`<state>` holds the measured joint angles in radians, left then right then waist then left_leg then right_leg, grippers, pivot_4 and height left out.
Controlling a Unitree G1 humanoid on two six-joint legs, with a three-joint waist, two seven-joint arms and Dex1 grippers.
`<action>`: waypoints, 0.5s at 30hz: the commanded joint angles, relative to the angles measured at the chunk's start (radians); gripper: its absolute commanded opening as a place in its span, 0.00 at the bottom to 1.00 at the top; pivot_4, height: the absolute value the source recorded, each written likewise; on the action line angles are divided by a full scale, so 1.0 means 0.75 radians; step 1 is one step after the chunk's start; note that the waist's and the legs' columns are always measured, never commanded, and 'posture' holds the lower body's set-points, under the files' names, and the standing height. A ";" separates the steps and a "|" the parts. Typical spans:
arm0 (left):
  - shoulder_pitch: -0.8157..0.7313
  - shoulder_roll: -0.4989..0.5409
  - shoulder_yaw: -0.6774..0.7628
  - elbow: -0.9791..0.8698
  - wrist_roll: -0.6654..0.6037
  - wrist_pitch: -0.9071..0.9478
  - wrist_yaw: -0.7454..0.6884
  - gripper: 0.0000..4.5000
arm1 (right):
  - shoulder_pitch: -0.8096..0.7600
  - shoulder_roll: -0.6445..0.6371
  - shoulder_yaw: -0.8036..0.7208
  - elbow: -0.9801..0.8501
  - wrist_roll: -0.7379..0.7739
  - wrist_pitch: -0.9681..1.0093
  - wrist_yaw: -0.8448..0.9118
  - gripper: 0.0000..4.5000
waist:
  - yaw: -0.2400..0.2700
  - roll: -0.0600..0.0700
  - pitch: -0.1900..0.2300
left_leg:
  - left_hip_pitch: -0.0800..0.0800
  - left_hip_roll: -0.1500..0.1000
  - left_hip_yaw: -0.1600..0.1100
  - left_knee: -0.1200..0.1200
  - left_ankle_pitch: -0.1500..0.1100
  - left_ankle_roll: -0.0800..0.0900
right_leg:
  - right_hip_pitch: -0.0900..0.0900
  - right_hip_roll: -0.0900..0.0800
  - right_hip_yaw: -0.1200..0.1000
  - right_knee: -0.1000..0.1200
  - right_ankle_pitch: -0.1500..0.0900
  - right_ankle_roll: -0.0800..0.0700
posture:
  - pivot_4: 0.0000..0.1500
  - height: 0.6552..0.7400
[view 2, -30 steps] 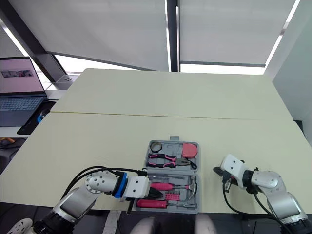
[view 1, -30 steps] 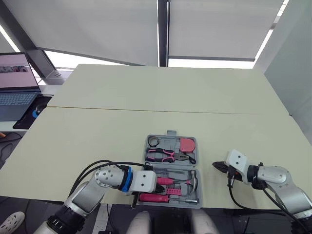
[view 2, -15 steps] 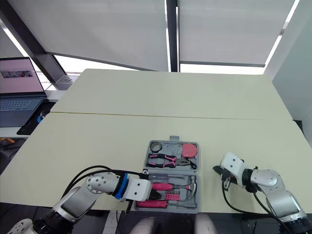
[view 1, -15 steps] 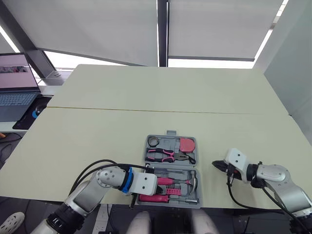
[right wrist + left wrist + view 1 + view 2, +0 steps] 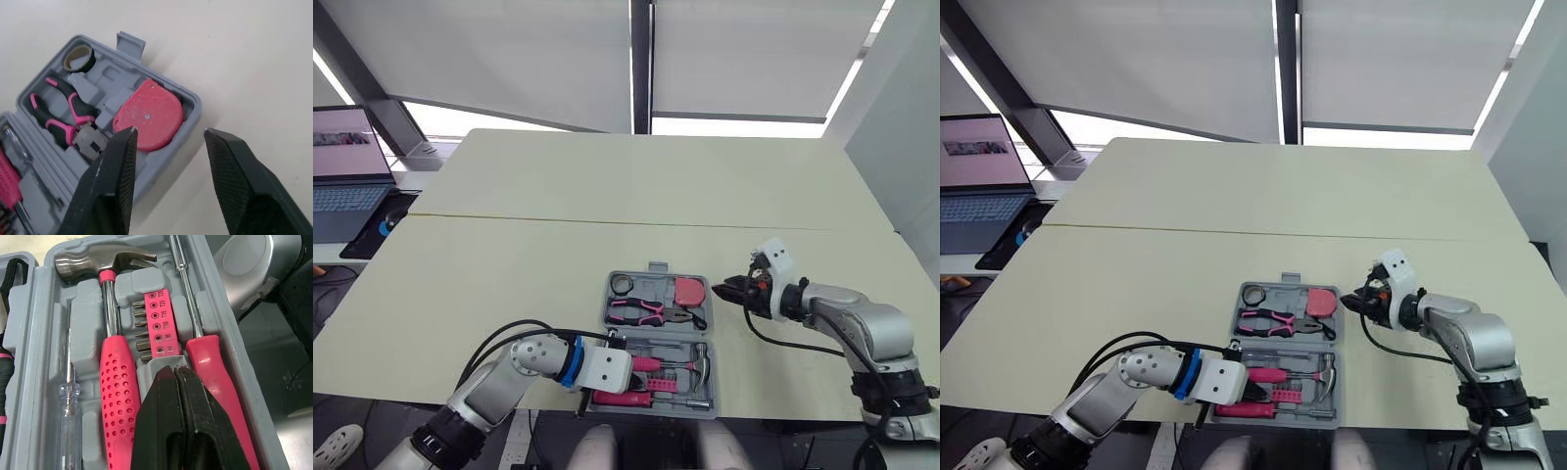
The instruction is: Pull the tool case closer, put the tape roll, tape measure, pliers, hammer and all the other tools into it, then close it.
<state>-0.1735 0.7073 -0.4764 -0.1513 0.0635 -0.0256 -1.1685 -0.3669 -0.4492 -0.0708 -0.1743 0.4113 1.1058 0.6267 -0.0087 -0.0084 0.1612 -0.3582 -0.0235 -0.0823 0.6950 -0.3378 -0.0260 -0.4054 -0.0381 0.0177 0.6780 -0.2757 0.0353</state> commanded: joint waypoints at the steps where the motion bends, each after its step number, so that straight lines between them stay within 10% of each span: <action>1: 0.011 0.009 -0.041 0.056 0.059 0.013 -0.005 0.00 | -0.066 0.082 -0.047 0.027 0.015 0.067 -0.125 0.75 | -0.001 0.000 0.000 | 0.000 0.000 0.000 0.000 0.000 0.000 | 0.000 0.000 0.000 0.000 0.000 0.000 | 1.00 1.00; 5: 0.009 0.013 -0.048 0.061 0.058 0.012 -0.008 0.00 | -0.086 0.159 -0.024 0.091 -0.021 0.040 -0.223 1.00 | -0.001 0.001 0.000 | -0.001 -0.001 0.000 0.000 0.000 0.000 | -0.001 0.000 0.000 0.000 0.000 0.000 | 1.00 1.00; 15: 0.002 0.019 -0.062 0.077 0.066 0.005 -0.018 0.00 | -0.058 0.311 0.065 0.194 -0.116 -0.122 -0.374 1.00 | -0.014 0.002 -0.001 | 0.000 0.000 0.000 0.000 0.000 0.000 | -0.001 0.000 0.000 0.001 0.000 0.000 | 1.00 1.00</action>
<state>-0.1882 0.7064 -0.4916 -0.1374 0.0638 -0.0334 -1.1724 -0.4110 -0.2209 -0.0153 -0.0205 0.3269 1.0339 0.3602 -0.0195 -0.0068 0.1602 -0.3585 -0.0239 -0.0825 0.6947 -0.3378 -0.0260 -0.4062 -0.0381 0.0173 0.6786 -0.2757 0.0354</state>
